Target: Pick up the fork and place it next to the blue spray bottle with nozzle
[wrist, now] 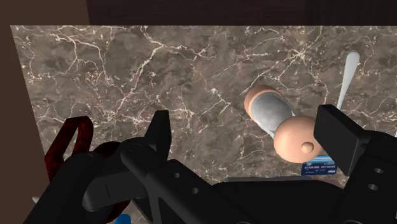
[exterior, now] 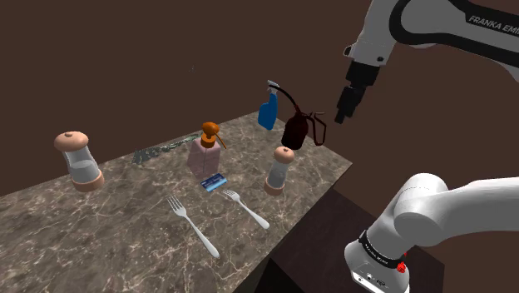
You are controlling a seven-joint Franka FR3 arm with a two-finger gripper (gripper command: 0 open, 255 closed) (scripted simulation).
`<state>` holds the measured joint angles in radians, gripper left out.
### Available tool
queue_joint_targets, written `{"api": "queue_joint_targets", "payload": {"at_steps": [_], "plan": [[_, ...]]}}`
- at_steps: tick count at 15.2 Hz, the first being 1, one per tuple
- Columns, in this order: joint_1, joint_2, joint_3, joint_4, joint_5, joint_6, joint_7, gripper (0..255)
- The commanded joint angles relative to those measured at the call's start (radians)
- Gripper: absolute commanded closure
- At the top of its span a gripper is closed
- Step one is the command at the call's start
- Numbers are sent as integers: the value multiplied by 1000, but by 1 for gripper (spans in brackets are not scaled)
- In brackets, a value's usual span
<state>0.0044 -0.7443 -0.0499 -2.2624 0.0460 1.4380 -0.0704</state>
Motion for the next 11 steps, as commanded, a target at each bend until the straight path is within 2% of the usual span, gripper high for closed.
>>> {"api": "queue_joint_targets", "payload": {"at_steps": [1,11], "plan": [[0,0,0,0,0,0,0,0],[59,99,191,-107,113,259,195,0]]}}
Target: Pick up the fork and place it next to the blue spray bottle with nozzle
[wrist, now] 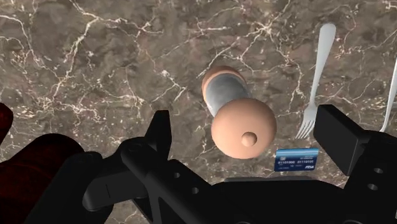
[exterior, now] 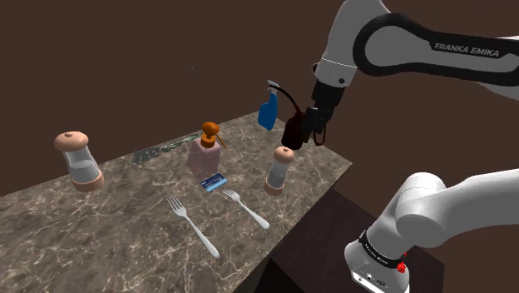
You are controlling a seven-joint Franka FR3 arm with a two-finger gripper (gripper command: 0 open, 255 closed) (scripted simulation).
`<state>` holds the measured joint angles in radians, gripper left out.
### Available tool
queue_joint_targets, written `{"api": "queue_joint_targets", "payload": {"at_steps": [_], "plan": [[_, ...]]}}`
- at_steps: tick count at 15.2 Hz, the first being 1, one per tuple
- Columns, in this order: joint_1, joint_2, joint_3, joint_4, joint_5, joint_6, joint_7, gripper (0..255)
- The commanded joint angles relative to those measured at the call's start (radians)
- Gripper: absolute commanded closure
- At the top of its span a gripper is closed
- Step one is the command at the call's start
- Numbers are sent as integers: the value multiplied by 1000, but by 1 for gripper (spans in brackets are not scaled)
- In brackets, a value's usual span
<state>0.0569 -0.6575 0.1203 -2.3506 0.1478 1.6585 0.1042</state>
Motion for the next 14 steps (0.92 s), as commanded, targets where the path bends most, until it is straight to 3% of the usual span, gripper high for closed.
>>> {"api": "queue_joint_targets", "payload": {"at_steps": [1,8,14], "plan": [[12,30,40,-22,20,65,40,0],[40,194,175,-7,51,252,177,0],[47,380,287,60,17,398,314,0]]}}
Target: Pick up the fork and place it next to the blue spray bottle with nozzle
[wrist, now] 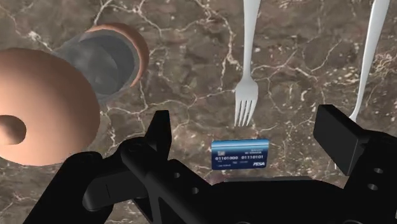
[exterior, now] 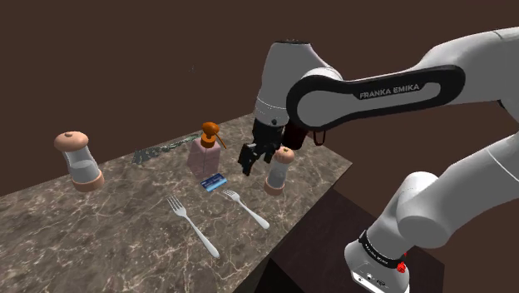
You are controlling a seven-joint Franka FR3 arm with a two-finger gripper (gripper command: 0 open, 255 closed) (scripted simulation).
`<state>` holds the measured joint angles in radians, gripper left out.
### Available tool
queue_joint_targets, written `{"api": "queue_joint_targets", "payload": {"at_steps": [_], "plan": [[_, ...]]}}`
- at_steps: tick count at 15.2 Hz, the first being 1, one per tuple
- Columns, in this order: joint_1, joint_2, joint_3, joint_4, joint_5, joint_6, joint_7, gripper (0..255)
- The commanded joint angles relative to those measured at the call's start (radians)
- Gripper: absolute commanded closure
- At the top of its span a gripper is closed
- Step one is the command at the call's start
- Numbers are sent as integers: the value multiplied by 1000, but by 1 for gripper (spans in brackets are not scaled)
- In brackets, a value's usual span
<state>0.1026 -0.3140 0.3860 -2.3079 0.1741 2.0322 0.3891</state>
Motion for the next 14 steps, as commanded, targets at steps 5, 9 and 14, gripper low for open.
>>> {"api": "queue_joint_targets", "payload": {"at_steps": [5,9,14], "plan": [[7,220,100,110,-101,122,170,0],[30,383,138,211,-215,173,298,0],[104,591,133,371,-370,195,449,0]]}}
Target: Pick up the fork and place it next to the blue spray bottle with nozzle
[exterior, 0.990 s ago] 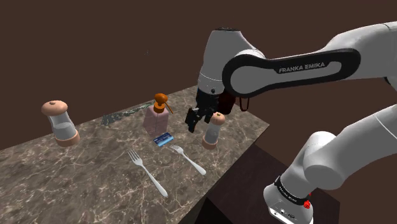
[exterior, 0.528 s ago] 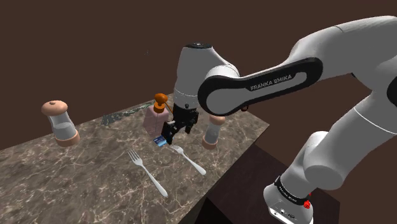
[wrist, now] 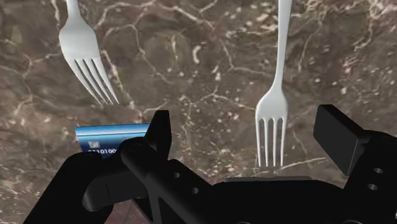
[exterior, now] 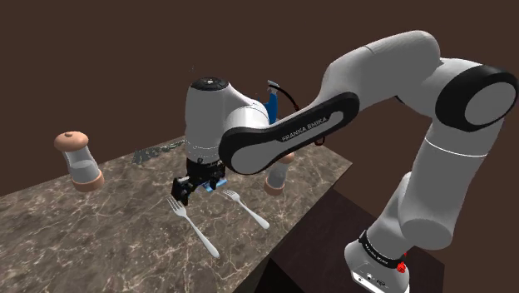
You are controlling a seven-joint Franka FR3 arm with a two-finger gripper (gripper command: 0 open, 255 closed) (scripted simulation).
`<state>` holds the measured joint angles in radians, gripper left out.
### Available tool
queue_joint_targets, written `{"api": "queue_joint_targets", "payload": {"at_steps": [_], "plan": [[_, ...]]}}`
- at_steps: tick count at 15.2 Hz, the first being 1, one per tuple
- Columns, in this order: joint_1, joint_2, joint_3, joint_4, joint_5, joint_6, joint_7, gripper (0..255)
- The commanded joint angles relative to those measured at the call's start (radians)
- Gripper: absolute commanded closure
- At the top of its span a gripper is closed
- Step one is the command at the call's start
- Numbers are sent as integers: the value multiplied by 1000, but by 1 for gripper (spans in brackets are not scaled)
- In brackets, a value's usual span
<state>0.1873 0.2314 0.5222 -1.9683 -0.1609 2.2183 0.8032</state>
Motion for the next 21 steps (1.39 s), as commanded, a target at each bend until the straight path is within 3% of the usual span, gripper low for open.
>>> {"api": "queue_joint_targets", "payload": {"at_steps": [1,3,11,19,20,21], "plan": [[38,87,-9,68,-63,8,60,0],[80,169,-25,147,-113,2,105,0],[99,234,-51,133,-154,75,131,0],[99,234,-51,134,-154,75,131,0],[99,234,-51,134,-154,75,131,255],[99,234,-51,134,-154,75,131,255]]}}
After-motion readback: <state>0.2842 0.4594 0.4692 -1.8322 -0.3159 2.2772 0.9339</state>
